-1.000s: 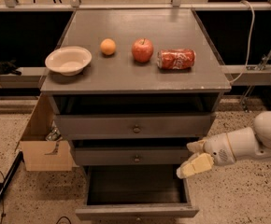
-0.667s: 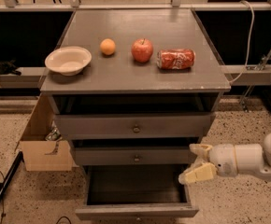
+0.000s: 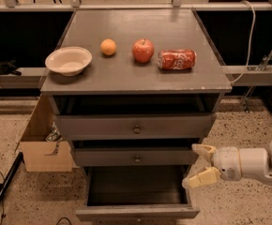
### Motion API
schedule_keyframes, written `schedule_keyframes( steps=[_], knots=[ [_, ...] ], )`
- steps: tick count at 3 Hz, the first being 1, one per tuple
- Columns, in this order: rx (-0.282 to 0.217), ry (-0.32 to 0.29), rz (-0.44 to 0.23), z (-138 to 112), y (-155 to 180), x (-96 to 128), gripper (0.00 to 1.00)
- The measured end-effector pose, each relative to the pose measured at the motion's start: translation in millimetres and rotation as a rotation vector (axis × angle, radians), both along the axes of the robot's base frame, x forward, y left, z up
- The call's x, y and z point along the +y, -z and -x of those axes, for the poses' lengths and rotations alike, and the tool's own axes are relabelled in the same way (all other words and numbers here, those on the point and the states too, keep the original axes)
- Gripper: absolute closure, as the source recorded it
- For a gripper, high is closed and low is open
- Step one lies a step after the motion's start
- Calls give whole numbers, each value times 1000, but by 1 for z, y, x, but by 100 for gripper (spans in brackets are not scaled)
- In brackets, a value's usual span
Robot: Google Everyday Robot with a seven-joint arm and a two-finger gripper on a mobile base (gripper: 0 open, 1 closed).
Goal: Close bottom drawer
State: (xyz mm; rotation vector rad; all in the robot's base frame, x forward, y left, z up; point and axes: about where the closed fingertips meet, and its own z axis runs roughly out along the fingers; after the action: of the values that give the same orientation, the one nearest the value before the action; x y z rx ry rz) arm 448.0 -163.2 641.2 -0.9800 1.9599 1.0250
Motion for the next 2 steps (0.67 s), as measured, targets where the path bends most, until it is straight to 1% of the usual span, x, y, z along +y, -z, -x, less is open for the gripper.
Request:
schedule_keyframes(
  steps=[1,2],
  knots=[
    [6,-30,29,-5,8,10,0],
    [91,-72,152,0,56,30,0]
  ],
)
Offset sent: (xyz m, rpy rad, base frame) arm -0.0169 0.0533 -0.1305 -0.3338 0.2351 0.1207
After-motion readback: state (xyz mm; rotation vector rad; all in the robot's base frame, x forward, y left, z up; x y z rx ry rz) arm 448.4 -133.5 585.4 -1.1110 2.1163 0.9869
